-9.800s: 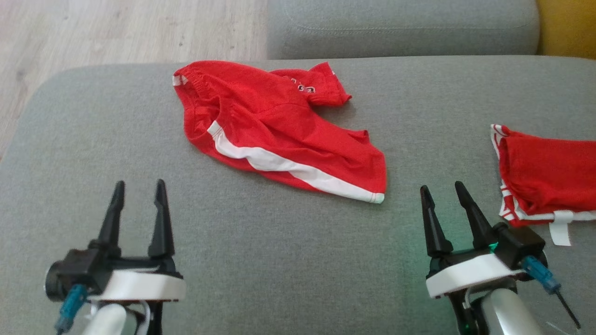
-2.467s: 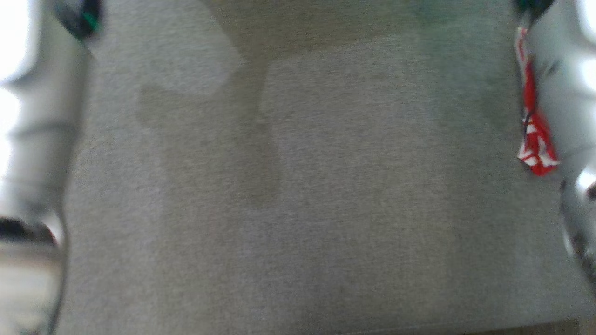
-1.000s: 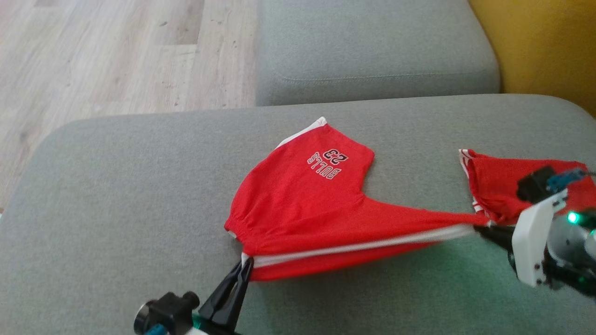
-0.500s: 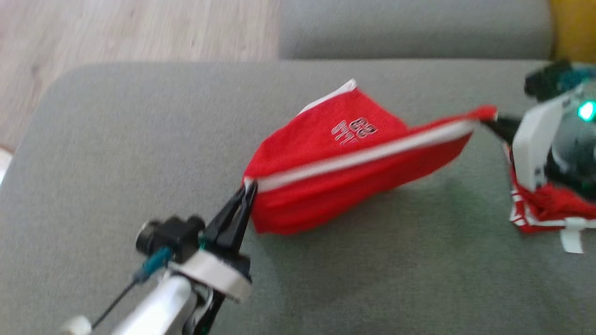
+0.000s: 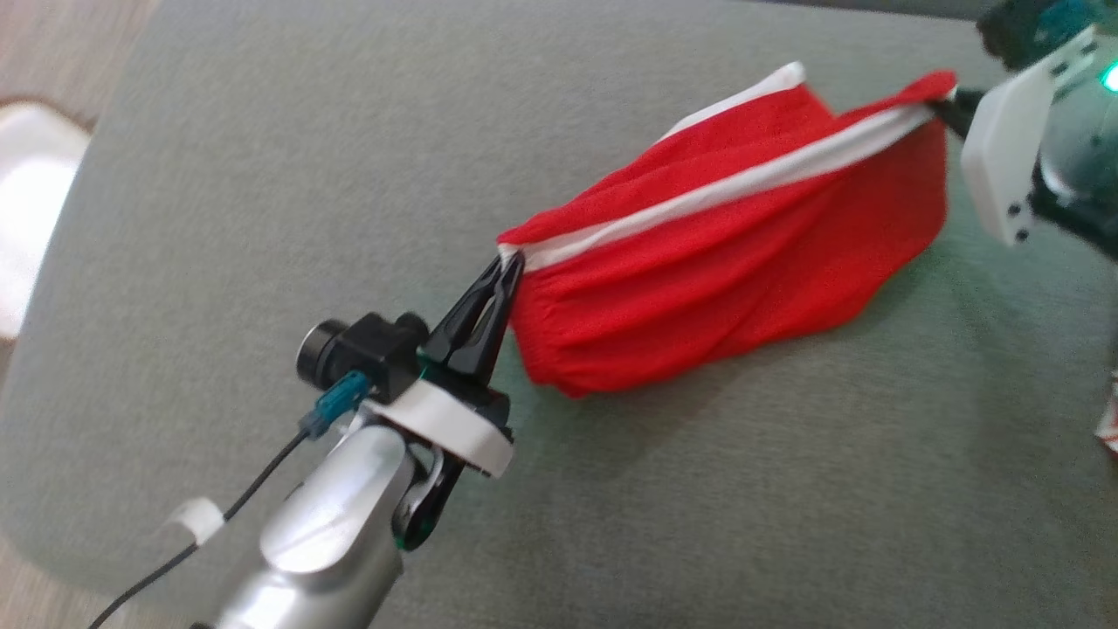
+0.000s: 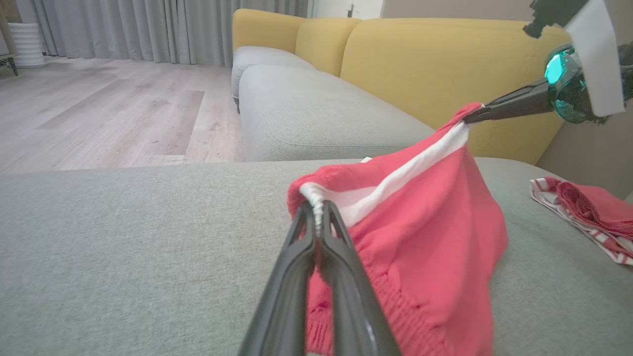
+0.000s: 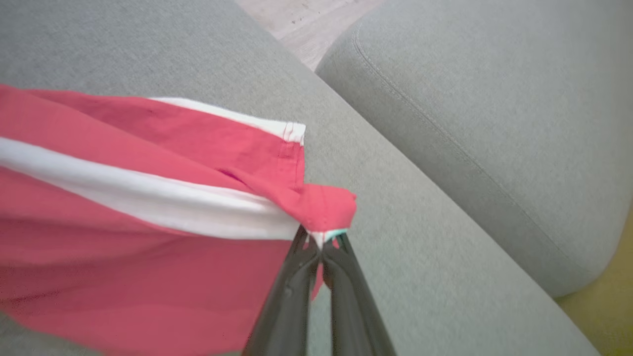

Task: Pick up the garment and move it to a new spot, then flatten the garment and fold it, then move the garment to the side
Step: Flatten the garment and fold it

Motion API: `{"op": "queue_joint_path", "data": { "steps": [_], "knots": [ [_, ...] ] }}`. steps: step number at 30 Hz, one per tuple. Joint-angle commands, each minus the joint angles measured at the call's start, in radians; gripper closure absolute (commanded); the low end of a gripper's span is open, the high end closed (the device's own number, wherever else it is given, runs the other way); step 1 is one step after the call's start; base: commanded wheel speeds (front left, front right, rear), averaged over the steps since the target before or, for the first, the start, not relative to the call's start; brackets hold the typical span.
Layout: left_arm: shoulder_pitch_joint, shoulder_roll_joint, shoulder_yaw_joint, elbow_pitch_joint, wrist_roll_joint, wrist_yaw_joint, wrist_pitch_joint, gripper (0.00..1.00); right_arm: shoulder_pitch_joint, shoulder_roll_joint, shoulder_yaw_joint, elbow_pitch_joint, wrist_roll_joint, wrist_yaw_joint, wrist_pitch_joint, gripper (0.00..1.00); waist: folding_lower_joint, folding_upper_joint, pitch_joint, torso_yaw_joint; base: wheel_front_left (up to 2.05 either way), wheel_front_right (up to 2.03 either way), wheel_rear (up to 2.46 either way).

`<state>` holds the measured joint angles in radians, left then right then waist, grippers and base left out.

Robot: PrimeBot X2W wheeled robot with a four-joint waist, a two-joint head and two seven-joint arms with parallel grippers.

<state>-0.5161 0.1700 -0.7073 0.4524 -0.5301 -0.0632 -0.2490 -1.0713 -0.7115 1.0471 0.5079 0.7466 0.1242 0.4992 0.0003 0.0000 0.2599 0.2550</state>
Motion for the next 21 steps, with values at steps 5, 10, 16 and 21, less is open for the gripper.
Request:
{"op": "queue_joint_path", "data": {
  "steps": [5,10,16,21],
  "knots": [
    [-0.073,-0.028,0.062,0.000,0.033,-0.019,-0.012,1.00,-0.089,0.006,0.042,0.051,0.011,0.007,-0.049,1.00,-0.0003,0.0000,0.078,0.085,0.00,0.00,0.00],
    [-0.080,-0.059,0.081,0.020,0.061,-0.036,-0.013,1.00,-0.137,0.025,0.105,0.111,0.026,0.007,-0.072,1.00,-0.0003,0.0000,0.107,0.119,0.00,0.00,0.00],
    [-0.082,-0.085,0.089,0.044,0.086,-0.052,-0.013,1.00,-0.163,0.043,0.168,0.170,0.047,0.007,-0.103,1.00,-0.0003,0.0000,0.122,0.142,0.00,0.00,0.00],
    [-0.089,-0.099,0.097,0.064,0.099,-0.060,-0.013,1.00,-0.180,0.064,0.185,0.233,0.046,0.007,-0.167,0.00,-0.0003,0.0000,0.126,0.145,0.00,0.00,0.00]
  ]
}}
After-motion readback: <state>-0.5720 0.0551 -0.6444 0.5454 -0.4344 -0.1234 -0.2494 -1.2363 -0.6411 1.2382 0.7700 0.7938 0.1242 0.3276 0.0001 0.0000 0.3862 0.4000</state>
